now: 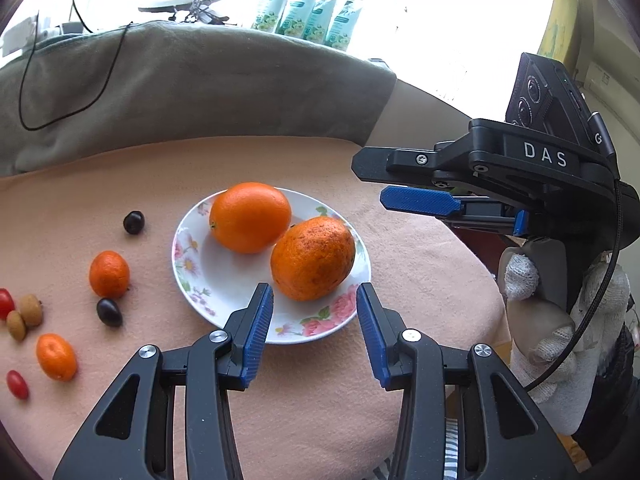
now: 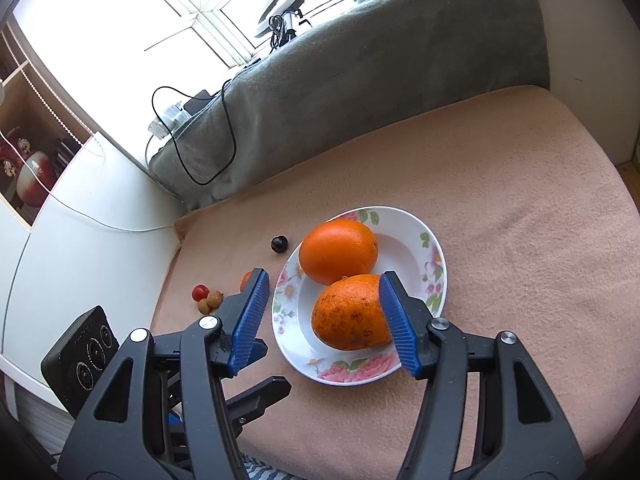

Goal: Organize fruits
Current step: 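Open the right gripper and move it back toward the small tangerines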

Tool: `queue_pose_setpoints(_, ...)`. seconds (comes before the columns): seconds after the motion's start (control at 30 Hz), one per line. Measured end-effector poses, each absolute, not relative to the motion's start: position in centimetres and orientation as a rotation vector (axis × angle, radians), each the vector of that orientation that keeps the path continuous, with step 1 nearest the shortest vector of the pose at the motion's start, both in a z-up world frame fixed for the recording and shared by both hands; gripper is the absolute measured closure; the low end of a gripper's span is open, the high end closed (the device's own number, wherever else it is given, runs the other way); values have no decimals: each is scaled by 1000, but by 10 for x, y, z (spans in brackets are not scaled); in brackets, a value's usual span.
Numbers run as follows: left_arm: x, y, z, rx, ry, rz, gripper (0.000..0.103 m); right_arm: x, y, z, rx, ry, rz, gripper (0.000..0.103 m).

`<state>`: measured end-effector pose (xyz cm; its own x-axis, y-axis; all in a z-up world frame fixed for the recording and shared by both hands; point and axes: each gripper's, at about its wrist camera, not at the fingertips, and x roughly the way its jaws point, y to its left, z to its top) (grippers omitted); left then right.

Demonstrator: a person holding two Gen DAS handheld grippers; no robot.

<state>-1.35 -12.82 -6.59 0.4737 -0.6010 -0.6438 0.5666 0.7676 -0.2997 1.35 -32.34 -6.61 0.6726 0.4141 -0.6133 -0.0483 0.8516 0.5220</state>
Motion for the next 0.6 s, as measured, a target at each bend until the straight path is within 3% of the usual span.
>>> queue_pose_setpoints(0.2, -10, -109, -62, -41, 766, -673, 60, 10, -306, -61, 433, 756, 281, 35)
queue_pose_setpoints(0.6, -2, -34, -61, -64, 738, -515, 60, 13, -280, -64, 363, 749, 323, 35)
